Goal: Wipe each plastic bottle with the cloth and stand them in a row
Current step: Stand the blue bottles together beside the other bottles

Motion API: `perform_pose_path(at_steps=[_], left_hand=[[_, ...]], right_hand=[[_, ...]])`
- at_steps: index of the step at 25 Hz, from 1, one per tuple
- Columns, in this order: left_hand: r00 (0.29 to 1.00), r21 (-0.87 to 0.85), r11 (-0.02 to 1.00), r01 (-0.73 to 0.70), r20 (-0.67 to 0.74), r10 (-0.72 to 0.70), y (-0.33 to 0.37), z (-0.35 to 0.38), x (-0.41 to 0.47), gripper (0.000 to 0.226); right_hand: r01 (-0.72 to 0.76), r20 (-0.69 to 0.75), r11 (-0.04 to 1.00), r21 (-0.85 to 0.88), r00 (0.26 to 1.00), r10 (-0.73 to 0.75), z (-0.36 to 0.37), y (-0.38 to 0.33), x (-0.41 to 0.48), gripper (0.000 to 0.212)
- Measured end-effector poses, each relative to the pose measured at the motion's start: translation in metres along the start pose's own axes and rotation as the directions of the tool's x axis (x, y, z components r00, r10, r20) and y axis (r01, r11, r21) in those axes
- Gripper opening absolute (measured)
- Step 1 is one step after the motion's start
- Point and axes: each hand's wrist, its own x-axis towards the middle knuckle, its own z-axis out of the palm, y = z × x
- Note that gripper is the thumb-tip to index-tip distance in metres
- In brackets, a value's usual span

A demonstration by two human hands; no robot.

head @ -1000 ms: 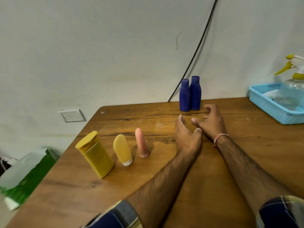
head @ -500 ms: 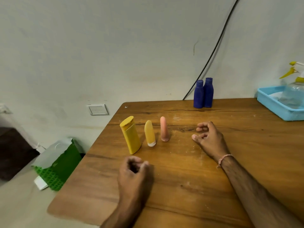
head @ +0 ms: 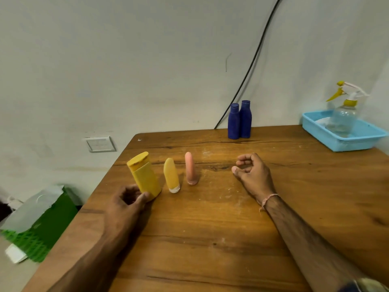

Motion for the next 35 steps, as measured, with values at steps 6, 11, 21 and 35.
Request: perform_pose_path(at_steps=[6,11,21,35], left_hand=[[0.997,-0.025,0.999,-0.047,0.062,0.049,0.005,0.002,0.043,0.016],[0.973,-0.003,0.99,-0.14,0.188,0.138,0.038,0.045,0.129,0.022],[0.824,-0.064,0.989,-0.136,0.547,0.149,0.108,0.209,0.238,0.019],[0.651,-0.098,0.921,-0.378,0.679,0.34,0.105,0.271,0.263,0.013]], right_hand=[[0.195,0.293,0.973,-0.119,0.944,-0.154,0.045,-0.027,-0.028,0.063],[0.22,0.319,0.959,-0.18,0.935,-0.155,0.085,-0.04,-0.025,0.083],[0.185,0.25,0.965,-0.184,0.959,-0.136,0.074,-0.022,0.031,0.049],[0.044,-0.012,0.988,-0.145,0.999,-0.046,0.077,0.007,0.137,0.044]])
